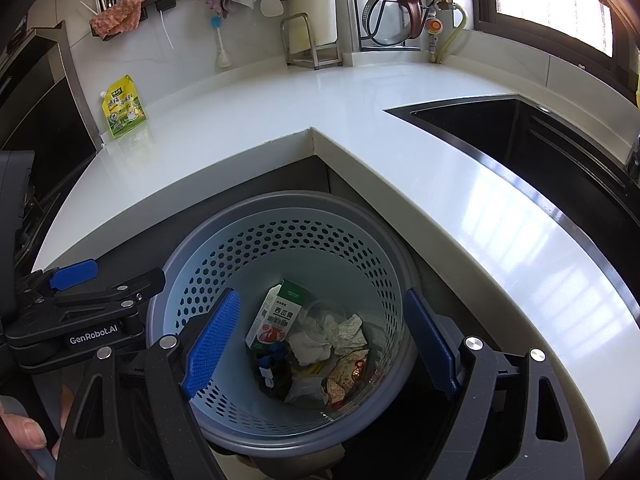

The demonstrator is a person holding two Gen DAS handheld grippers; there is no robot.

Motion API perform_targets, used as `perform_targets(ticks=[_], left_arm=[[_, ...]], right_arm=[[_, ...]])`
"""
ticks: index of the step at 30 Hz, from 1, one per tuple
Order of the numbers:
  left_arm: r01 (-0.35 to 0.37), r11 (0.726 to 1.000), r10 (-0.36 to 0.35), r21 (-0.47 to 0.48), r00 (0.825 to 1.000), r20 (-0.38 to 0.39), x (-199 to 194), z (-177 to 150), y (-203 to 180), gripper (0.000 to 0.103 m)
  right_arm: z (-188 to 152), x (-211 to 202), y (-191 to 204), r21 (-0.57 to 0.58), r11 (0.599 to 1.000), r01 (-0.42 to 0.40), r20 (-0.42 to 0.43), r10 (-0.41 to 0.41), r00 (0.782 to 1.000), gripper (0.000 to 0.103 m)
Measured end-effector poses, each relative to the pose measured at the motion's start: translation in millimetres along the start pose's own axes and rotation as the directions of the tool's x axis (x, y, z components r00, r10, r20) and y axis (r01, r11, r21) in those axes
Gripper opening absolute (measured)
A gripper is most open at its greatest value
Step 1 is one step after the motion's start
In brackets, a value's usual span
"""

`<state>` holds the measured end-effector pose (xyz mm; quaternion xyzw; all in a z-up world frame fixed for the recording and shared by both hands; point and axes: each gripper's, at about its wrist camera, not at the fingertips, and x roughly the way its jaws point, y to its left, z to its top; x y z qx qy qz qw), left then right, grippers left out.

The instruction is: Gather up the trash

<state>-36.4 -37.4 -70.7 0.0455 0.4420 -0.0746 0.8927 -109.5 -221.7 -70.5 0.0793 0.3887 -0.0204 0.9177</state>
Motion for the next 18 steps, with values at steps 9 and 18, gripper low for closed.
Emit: perform_targets(ticks=[9,18], left_arm=[[0.001,1.0,-0.001,0.004,1.0,-0.007,4.1,-0.7,3.4,0.097],[0.002,1.0,-0.002,0.006,1.0,-0.016,6.9,-0.4,2.5,0.097]], right_arm=[[-2.3,3.6,0.0,0.003,1.0,0.0,-0.007,0.0,1.0,0.08],[-0.8,4.1,0.2,0.009,1.0,0.002,-0.008,-0.002,1.0,0.08]])
